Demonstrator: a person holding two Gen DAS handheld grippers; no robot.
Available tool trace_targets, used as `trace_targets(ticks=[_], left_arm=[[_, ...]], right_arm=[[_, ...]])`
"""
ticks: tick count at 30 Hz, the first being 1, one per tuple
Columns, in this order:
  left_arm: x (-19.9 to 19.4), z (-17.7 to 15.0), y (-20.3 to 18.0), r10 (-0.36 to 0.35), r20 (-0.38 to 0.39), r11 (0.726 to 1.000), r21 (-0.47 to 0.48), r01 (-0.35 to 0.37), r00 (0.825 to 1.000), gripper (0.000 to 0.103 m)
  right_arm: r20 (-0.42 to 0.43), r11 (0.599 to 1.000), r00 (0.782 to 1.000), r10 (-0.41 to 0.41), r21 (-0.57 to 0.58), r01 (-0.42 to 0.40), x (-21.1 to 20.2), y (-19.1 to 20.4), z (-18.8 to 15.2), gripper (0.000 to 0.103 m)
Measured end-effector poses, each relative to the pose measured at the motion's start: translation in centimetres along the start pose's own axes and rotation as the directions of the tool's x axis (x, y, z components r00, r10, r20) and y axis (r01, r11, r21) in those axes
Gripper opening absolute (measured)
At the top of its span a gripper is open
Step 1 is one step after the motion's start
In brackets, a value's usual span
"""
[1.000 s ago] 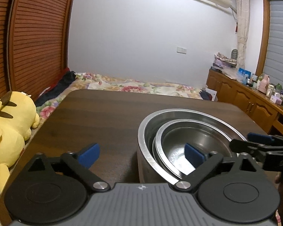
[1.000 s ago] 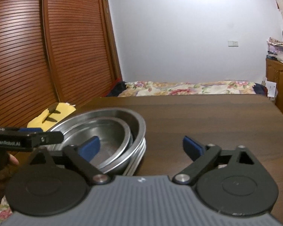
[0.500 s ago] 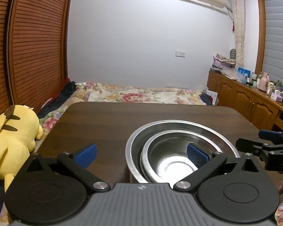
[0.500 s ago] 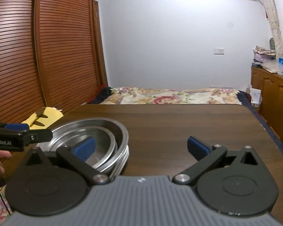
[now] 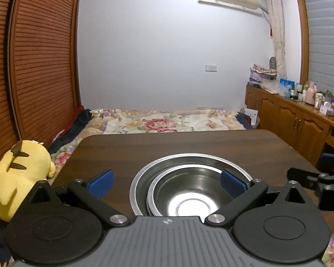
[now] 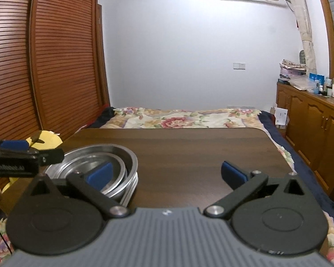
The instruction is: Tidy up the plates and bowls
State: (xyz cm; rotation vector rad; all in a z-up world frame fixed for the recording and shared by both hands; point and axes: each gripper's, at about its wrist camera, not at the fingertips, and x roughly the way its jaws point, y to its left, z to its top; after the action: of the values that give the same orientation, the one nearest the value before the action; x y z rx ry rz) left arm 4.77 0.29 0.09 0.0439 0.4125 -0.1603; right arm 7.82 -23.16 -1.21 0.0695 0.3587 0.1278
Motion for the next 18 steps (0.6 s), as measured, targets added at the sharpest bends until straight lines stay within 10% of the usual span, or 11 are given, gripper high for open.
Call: trace_targets(ticks=[18], left_arm=[[-2.5,-1.6,-1.0,0.049,-0.008,0.999,0.024,-0.049,0.999,0.103]], right_arm=[[-0.007,0.999,0.999,-0.037,0.013,0.037,-1.9,-0.8,-0.6,0.103]])
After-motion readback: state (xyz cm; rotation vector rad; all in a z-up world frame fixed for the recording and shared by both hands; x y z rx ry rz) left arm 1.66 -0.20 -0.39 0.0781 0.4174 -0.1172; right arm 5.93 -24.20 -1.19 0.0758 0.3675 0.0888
